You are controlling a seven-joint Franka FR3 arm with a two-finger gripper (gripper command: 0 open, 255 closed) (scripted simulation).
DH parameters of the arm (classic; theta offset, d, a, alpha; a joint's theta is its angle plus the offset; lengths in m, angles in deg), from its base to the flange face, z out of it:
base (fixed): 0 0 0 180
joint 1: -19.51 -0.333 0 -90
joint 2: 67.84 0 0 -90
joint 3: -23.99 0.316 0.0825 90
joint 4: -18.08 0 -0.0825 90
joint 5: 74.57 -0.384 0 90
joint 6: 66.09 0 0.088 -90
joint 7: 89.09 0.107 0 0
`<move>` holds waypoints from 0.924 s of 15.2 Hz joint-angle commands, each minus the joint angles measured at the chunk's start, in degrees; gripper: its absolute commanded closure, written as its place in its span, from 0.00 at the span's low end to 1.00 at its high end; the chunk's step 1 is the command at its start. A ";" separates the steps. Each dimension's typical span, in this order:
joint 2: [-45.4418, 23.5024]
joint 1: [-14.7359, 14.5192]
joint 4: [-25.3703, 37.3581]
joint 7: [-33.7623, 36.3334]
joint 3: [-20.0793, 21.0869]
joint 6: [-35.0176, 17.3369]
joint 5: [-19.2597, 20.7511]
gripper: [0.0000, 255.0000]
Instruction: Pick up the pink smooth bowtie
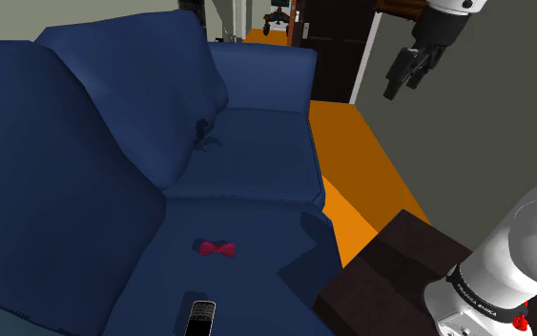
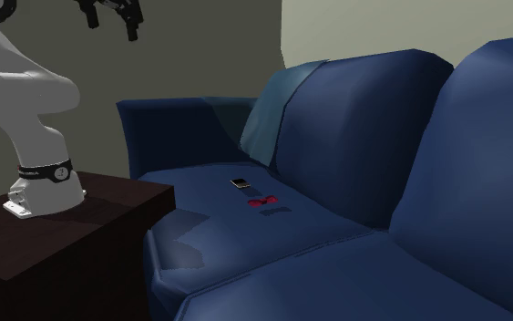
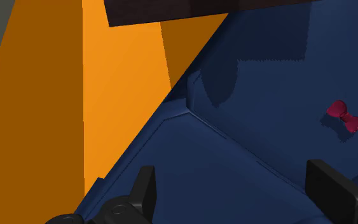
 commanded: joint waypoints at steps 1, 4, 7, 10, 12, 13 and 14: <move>0.00 0.00 0.00 0.00 0.00 0.00 0.00 0.00; -2.18 -0.74 -3.12 1.87 1.55 -4.71 -1.20 0.00; -5.04 -1.49 -5.66 3.72 3.17 -9.56 -2.33 0.00; -8.57 -2.21 -7.61 5.56 4.84 -14.53 -3.33 0.00; -11.29 -2.66 -8.57 6.80 5.98 -17.88 -3.89 0.00; -12.76 -2.86 -8.94 7.42 6.56 -19.56 -4.14 0.00; -14.29 -3.06 -9.23 8.05 7.15 -21.23 -4.35 0.00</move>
